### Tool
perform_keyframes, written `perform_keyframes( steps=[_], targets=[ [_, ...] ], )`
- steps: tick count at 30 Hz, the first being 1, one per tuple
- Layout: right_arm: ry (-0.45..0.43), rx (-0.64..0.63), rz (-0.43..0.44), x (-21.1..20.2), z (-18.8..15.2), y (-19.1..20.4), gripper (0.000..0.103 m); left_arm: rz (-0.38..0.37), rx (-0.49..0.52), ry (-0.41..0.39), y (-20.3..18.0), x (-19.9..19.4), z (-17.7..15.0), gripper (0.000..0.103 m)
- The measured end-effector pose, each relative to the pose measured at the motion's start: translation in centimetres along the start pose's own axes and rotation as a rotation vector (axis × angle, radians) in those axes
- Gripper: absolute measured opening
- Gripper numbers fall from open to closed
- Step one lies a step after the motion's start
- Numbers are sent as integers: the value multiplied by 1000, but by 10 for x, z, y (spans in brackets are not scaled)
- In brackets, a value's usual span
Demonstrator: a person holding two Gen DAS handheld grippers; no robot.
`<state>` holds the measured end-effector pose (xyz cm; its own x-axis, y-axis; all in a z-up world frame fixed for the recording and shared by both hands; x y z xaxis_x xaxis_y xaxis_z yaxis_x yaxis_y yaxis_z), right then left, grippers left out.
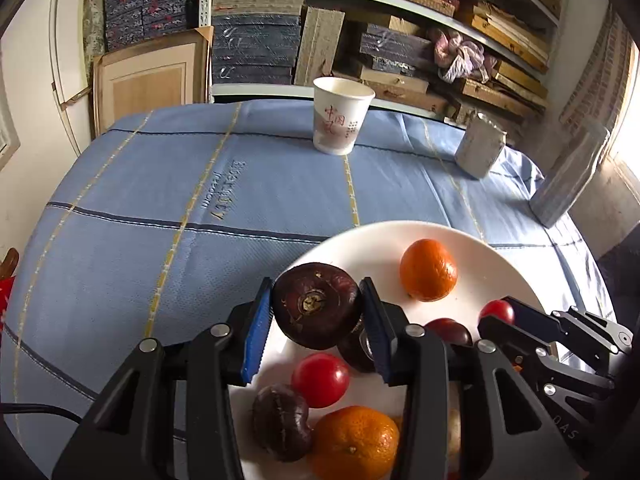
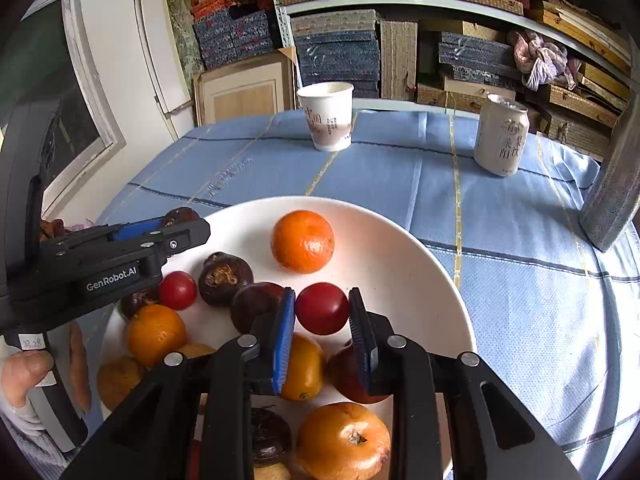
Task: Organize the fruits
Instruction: 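Carry the onion and tomato onto the white plate and open both tools, then withdraw both open tools from the plate toward the last fruits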
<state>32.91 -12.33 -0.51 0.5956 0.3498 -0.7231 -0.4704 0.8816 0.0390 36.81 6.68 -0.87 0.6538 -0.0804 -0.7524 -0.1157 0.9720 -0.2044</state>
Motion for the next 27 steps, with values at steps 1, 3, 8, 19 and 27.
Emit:
perform_keyframes(
  steps=[1,3,8,19,27],
  targets=[
    [-5,0,0,0,0,-1,33,1,5,0,-1,1,0,42],
    [-18,10,8,-3,0,-1,37,0,9,2,-1,2,-1,44],
    [-59,30,27,-15,4,-3,39,-9,-9,-15,1,-4,0,64],
    [-318,98,132,-119,18,3,65,-65,8,-217,-11,-104,2,87],
    [-478,71,158,-208,8,20,81,-71,100,-270,-45,-162,-33,94]
  ],
)
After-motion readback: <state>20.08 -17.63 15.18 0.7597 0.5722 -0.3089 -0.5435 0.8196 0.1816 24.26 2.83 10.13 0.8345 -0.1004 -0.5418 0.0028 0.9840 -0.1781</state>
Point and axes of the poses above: each gripper's, at about its wrist camera, not at the fingertips, and x roughly the way its jaws point, y to its left, z to its top, the point moved 1 cm from there along x, roughly the way its jaws point, and after that the axes turned 9 degrees about -x, right-handed, at the moved point
